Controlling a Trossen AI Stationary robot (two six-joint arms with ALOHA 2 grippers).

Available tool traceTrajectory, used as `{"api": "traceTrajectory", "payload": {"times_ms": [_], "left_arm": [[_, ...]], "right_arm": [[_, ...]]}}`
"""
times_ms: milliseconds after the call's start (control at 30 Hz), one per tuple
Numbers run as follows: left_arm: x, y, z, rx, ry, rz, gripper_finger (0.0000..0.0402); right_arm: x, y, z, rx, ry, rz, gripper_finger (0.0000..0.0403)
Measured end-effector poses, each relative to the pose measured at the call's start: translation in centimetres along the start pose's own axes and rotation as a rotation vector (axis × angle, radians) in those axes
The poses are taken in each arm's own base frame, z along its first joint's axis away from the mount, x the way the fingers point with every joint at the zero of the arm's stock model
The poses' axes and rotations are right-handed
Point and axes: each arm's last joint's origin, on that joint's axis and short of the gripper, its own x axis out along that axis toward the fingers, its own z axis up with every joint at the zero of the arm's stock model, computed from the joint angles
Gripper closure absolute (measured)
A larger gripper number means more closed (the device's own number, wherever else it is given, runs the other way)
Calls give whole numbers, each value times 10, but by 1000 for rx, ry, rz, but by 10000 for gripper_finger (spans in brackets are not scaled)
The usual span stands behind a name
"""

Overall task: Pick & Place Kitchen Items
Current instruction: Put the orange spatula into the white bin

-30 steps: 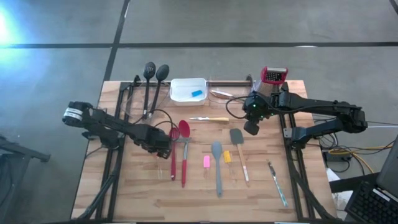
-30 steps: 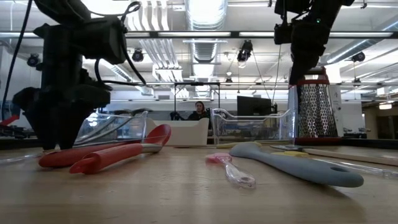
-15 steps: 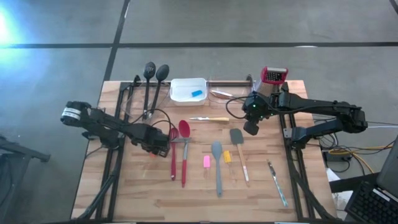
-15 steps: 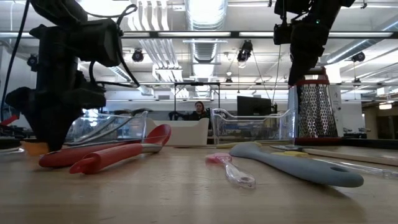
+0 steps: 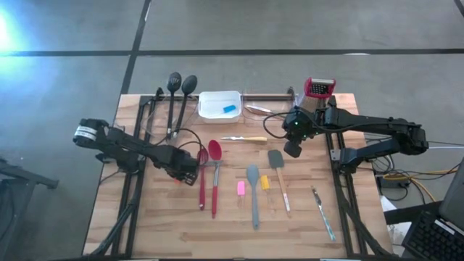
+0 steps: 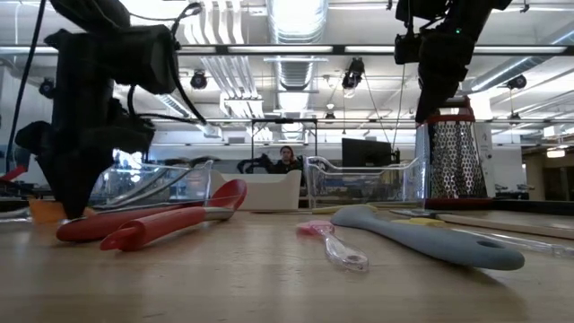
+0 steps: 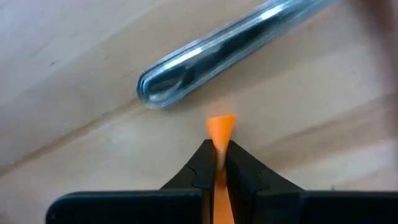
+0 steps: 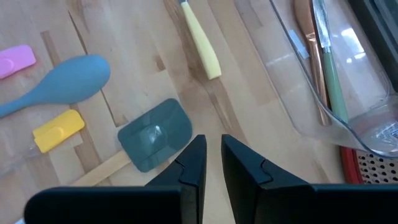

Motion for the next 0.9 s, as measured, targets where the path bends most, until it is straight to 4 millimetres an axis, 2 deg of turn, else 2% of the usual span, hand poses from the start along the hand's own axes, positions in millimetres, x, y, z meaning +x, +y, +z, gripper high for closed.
{"api": "traceTrajectory", "payload": {"times_ms": [267,500,733,900], "left_arm": [[-44,-8,-8,152,-142,-160,382],[-79,-11,3,349,-365,-207,382],[-97,-17,31,534,-571,-197,382],[-108,-8,64,558,-710,-119,382]], "right_arm": [[0,0,0,1,1,1,360],[0,0,0,4,1,1,360],[0,0,0,31,2,0,360],[0,0,-1,63,8,-1,360]]}}
